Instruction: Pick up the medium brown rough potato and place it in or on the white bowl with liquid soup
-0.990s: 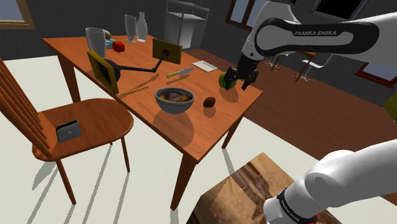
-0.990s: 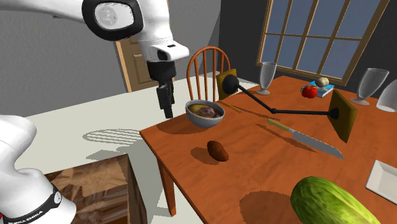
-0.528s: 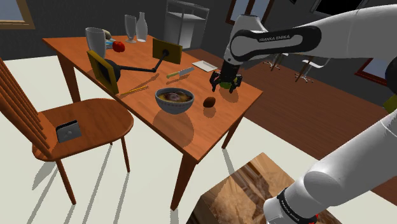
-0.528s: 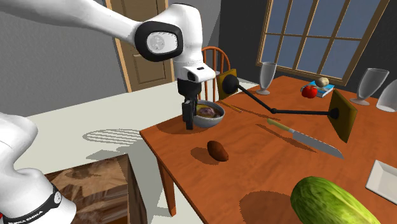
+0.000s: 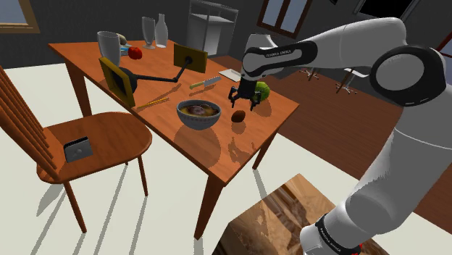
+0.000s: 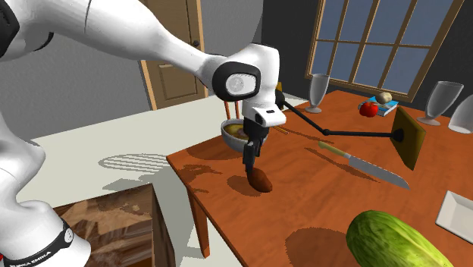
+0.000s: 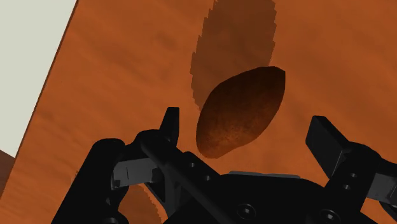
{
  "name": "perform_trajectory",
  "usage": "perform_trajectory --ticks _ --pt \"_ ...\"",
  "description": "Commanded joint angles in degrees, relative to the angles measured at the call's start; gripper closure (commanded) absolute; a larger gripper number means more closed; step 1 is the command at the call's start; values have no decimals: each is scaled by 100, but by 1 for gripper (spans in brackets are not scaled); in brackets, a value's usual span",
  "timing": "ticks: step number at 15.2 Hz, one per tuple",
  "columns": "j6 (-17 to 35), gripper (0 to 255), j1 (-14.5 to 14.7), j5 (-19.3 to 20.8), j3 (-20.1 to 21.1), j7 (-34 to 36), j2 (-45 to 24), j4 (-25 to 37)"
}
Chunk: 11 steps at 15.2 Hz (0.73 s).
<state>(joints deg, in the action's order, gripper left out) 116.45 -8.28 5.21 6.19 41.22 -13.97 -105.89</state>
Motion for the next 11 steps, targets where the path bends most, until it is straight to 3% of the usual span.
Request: perform_trajectory --ticks 1,11 --pt "-41 0 8 28 -65 287 -488 419" --pt "476 0 2 70 -92 315 -695 109"
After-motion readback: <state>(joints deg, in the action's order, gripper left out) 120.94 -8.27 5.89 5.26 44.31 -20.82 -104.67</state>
